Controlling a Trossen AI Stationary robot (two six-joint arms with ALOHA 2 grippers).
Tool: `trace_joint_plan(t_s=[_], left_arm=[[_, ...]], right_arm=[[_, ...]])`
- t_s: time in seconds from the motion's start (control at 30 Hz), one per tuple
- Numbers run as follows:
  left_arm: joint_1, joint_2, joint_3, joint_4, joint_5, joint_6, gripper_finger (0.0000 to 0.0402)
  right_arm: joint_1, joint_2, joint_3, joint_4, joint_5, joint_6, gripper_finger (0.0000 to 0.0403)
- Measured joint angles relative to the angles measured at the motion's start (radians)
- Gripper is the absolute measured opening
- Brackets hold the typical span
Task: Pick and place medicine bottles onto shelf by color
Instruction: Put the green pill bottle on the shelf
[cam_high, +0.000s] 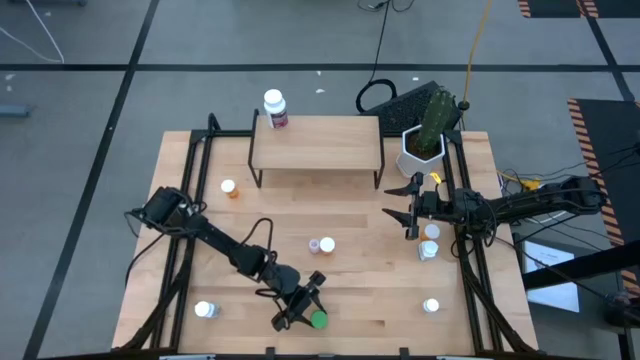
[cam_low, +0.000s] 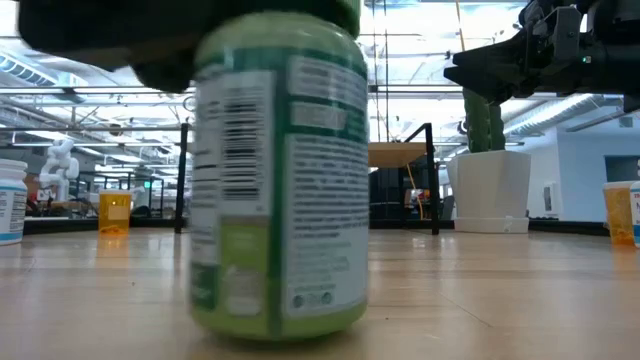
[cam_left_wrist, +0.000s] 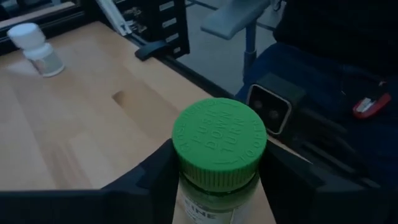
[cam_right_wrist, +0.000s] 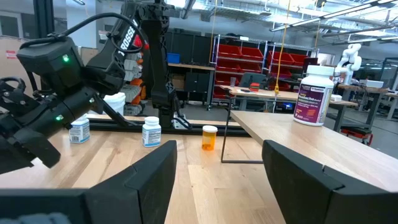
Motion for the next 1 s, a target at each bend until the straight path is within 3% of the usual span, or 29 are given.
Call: trace_joint_plan(t_s=[0.23,0.4,0.57,0.83,1.0], left_arm=[[0.03,-0.066,0.0,-0.048,-0.086,0.049,0.0221],[0.05,-0.17,0.0,-0.144,-0.203,0.064,0.021],[0.079,-0.292,0.0,-0.221,-0.356,-0.001,0.0198],[0.134,-0.414,0.0,-0.345,-0.628,-0.113,0.0212],[0.193,-0.412,0.0,-0.299,-0.693,-0.138,0.0203]], right_arm=[[0.0,0.0,0.0,0.0,0.0,0.0,0.0233],[0.0,0.0,0.0,-0.004,0.0,0.017,0.0233],[0.0,0.0,0.0,-0.008,0.0,0.021,0.0233],[0.002,0.002,0.0,-0.014,0.0,0.054,0.0233],[0.008,0.071,0.039,-0.023,-0.055,0.095,0.0233]])
